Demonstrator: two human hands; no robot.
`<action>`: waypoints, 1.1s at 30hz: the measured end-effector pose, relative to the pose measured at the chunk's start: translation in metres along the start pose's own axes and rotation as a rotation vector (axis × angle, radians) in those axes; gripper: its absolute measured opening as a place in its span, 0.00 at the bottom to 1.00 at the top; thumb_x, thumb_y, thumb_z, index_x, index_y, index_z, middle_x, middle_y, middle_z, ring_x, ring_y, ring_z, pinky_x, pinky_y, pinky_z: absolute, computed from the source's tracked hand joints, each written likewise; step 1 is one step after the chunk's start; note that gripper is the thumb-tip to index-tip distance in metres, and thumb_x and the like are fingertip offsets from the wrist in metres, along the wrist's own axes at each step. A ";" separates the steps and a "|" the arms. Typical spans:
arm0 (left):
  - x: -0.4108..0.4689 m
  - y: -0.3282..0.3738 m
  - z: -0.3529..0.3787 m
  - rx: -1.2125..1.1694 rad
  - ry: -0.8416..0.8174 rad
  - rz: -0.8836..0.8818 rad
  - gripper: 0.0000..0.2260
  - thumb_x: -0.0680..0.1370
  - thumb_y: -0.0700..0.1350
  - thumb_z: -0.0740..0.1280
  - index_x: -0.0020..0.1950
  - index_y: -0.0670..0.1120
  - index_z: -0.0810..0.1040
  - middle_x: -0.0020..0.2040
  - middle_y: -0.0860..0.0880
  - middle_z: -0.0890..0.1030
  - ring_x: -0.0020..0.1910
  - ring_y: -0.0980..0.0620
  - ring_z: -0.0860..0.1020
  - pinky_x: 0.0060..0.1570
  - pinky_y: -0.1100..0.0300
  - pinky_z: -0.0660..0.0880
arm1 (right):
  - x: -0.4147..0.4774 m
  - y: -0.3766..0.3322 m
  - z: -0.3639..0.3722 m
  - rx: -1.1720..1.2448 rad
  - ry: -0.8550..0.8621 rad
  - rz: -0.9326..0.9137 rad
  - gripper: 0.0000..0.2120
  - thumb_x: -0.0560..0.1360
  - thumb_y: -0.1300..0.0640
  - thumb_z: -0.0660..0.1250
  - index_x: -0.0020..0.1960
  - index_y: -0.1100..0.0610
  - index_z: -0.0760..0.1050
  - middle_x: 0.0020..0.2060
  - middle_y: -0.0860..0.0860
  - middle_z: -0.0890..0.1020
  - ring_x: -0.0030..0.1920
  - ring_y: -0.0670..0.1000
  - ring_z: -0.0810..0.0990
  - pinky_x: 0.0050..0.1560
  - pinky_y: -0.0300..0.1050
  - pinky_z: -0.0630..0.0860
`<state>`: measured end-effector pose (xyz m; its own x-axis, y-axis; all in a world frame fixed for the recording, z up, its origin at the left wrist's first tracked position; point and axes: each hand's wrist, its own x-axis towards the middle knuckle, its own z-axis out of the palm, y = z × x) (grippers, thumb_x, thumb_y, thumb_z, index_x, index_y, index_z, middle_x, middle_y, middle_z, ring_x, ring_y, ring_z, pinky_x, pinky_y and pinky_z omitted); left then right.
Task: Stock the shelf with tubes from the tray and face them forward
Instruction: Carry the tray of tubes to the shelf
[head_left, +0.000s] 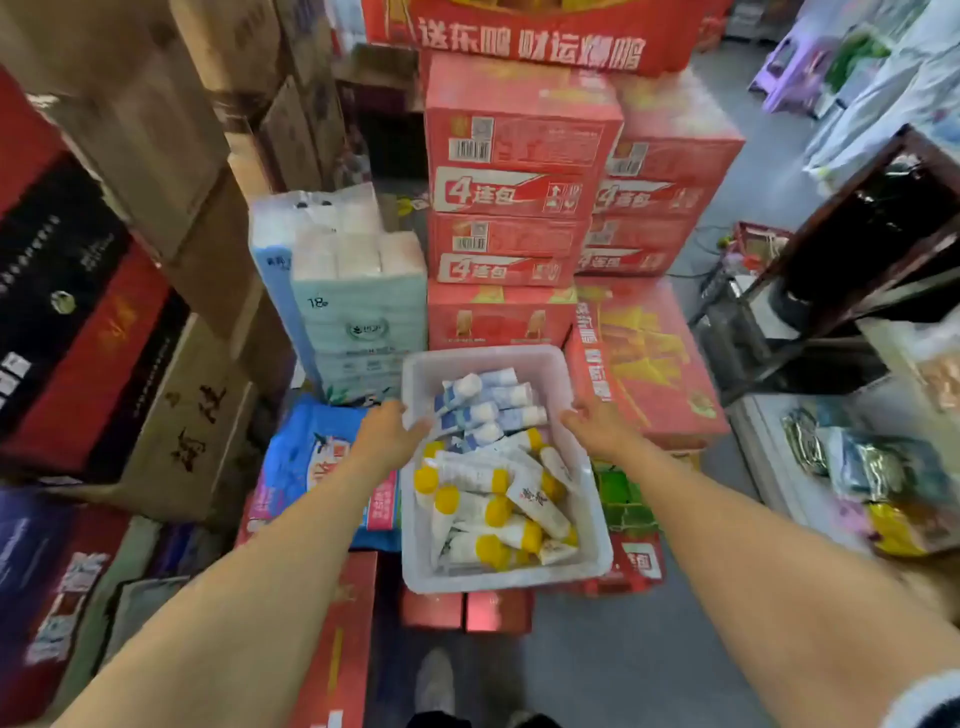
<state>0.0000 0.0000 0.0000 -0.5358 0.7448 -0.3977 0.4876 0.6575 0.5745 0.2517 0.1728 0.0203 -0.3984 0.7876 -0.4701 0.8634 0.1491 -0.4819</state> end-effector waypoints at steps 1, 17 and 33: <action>0.003 -0.003 0.005 -0.031 -0.018 -0.045 0.26 0.79 0.54 0.65 0.68 0.37 0.71 0.64 0.38 0.76 0.62 0.38 0.74 0.58 0.50 0.70 | 0.005 0.004 0.007 0.022 -0.004 0.047 0.27 0.79 0.43 0.60 0.72 0.58 0.67 0.69 0.56 0.72 0.68 0.59 0.72 0.63 0.49 0.70; 0.047 -0.041 0.096 -0.432 0.018 -0.383 0.30 0.77 0.53 0.68 0.72 0.39 0.65 0.66 0.39 0.75 0.64 0.40 0.74 0.59 0.53 0.69 | 0.053 0.068 0.097 0.337 0.243 0.295 0.42 0.66 0.26 0.64 0.61 0.62 0.72 0.53 0.57 0.79 0.54 0.56 0.79 0.54 0.53 0.77; 0.007 -0.087 0.101 -0.544 0.037 -0.584 0.31 0.74 0.63 0.67 0.72 0.49 0.66 0.66 0.44 0.74 0.64 0.42 0.72 0.63 0.50 0.70 | 0.012 0.076 0.128 0.501 0.159 0.436 0.21 0.75 0.38 0.66 0.60 0.52 0.73 0.52 0.48 0.78 0.53 0.52 0.77 0.51 0.46 0.72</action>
<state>0.0232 -0.0400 -0.1245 -0.6282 0.2867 -0.7233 -0.2785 0.7852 0.5531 0.2732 0.1170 -0.1165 0.0369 0.7972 -0.6026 0.6720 -0.4661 -0.5754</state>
